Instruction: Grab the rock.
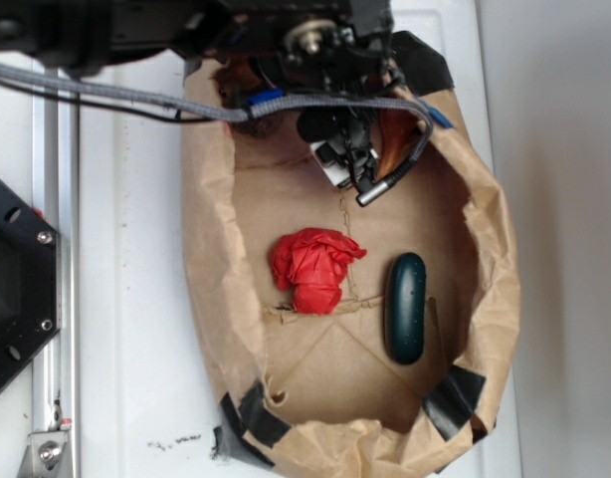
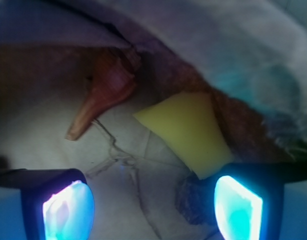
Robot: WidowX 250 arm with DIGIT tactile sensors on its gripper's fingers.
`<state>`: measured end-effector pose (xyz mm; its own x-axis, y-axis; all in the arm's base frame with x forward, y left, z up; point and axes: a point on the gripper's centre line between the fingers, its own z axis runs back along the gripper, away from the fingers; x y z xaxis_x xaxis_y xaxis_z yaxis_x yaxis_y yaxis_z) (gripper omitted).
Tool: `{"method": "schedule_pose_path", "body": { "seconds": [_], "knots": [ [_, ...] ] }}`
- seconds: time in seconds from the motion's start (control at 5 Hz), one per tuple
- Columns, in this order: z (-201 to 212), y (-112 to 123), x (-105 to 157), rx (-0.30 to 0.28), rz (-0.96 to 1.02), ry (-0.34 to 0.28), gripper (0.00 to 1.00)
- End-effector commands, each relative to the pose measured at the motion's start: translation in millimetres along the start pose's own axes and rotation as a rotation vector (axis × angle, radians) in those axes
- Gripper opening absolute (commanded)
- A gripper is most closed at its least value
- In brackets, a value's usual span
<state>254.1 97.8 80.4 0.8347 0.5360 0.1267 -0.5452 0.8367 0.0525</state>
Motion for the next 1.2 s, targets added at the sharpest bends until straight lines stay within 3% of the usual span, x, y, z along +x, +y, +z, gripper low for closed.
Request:
{"method": "schedule_pose_path", "body": {
  "seconds": [0.0,0.4,1.0],
  "knots": [
    [26,11,-10,-0.033,0.044,0.026,1.0],
    [36,-9,-14,-0.074,0.073,0.038,1.0],
    [31,-37,-24,-0.103,0.121,-0.007,1.0]
  ]
}}
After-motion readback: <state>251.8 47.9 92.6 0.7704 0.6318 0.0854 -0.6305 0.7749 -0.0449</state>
